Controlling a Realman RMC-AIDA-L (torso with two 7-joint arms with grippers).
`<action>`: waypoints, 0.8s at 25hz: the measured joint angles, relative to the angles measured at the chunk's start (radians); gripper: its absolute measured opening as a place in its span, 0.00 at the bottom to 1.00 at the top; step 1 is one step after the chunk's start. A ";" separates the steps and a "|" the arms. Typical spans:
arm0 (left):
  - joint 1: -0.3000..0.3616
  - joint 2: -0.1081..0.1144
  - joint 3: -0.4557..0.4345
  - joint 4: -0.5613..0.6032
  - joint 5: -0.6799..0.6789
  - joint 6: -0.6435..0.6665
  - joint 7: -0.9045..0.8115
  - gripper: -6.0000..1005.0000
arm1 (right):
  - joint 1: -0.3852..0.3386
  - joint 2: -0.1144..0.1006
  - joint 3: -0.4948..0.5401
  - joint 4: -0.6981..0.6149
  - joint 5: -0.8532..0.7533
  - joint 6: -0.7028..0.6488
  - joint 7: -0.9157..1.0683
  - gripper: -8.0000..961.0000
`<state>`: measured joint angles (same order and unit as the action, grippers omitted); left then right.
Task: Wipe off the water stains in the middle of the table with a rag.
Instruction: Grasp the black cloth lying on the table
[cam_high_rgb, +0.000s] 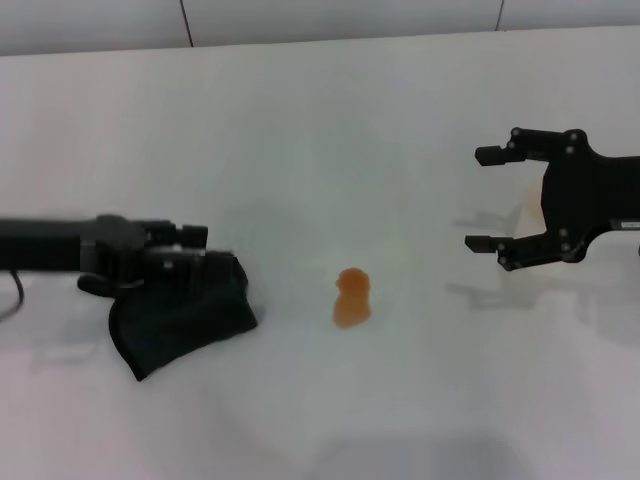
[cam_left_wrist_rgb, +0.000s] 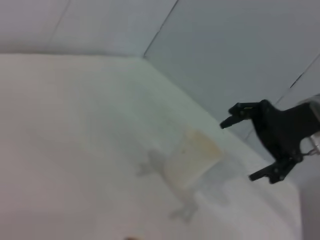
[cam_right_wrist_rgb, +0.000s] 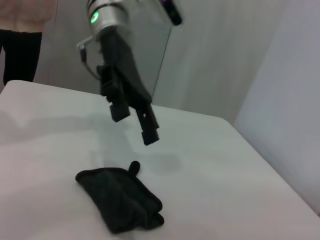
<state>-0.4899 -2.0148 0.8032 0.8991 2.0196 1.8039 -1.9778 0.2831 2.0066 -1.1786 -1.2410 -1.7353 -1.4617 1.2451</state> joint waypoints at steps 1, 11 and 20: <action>-0.013 0.000 0.012 0.037 0.018 0.001 -0.045 0.85 | 0.001 0.001 -0.001 0.006 0.006 0.002 0.010 0.91; -0.276 0.000 0.131 0.149 0.381 -0.008 -0.377 0.85 | 0.003 0.003 -0.091 0.004 0.006 0.092 0.155 0.91; -0.406 -0.053 0.316 0.155 0.595 -0.033 -0.433 0.85 | 0.005 0.003 -0.116 -0.001 0.011 0.095 0.167 0.91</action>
<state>-0.8957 -2.0680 1.1195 1.0540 2.6144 1.7711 -2.4109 0.2877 2.0095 -1.2950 -1.2420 -1.7244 -1.3668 1.4117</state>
